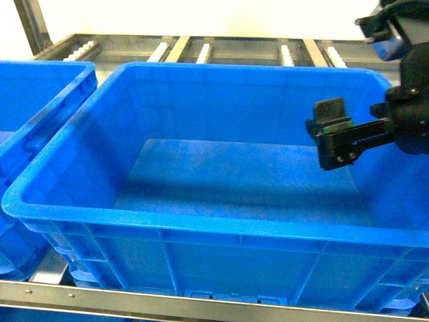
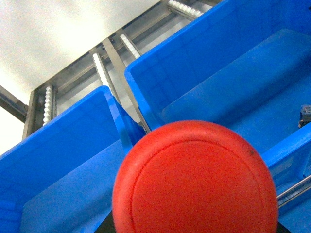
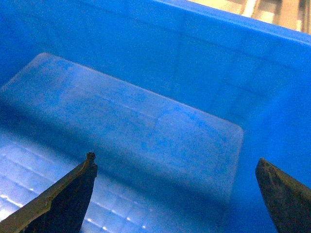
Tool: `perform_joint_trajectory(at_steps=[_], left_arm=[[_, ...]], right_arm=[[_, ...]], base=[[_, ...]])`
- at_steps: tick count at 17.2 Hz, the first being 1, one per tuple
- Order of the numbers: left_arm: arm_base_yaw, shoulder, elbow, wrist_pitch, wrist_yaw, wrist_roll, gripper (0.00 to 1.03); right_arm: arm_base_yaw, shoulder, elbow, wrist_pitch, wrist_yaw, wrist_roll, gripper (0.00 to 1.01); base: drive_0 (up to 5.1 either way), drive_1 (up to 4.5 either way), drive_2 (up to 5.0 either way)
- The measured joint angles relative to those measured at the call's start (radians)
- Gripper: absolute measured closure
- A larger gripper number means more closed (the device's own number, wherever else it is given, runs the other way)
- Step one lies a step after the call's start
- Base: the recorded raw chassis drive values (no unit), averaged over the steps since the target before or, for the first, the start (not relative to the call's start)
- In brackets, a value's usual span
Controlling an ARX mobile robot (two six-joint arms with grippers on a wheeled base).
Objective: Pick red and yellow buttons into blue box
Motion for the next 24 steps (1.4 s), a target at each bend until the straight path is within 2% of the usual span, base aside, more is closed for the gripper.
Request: perform_joint_trajectory(at_steps=[4, 7, 11, 16, 18, 20, 21, 22, 24], left_arm=[[0.0, 0.0, 0.0, 0.0, 0.0, 0.0, 0.79], [0.0, 0.0, 0.0, 0.0, 0.0, 0.0, 0.79], [0.0, 0.0, 0.0, 0.0, 0.0, 0.0, 0.79], [0.0, 0.0, 0.0, 0.0, 0.0, 0.0, 0.79], [0.0, 0.0, 0.0, 0.0, 0.0, 0.0, 0.79], [0.0, 0.0, 0.0, 0.0, 0.0, 0.0, 0.79], [0.0, 0.0, 0.0, 0.0, 0.0, 0.0, 0.79], [0.0, 0.0, 0.0, 0.0, 0.0, 0.0, 0.79], [0.0, 0.0, 0.0, 0.0, 0.0, 0.0, 0.79]], right_arm=[[-0.048, -0.045, -0.028, -0.005, -0.011, -0.003, 0.03], [-0.141, -0.188, -0.11, -0.044, -0.047, 0.007, 0.03], [-0.23, -0.406, -0.212, -0.078, -0.12, 0.034, 0.03], [-0.439, -0.557, -0.32, -0.172, -0.204, 0.032, 0.03], [-0.551, -0.728, -0.416, -0.261, -0.259, 0.024, 0.03], [-0.621, -0.868, -0.482, -0.333, -0.301, 0.021, 0.03], [-0.618, -0.911, -0.5, -0.358, -0.314, 0.025, 0.03], [-0.593, -0.942, -0.506, -0.375, -0.314, 0.035, 0.03], [-0.496, -1.001, -0.515, -0.372, -0.299, 0.085, 0.03]], base=[[0.0, 0.0, 0.0], [0.0, 0.0, 0.0], [0.0, 0.0, 0.0], [0.0, 0.0, 0.0], [0.0, 0.0, 0.0], [0.0, 0.0, 0.0], [0.0, 0.0, 0.0], [0.0, 0.0, 0.0], [0.0, 0.0, 0.0]])
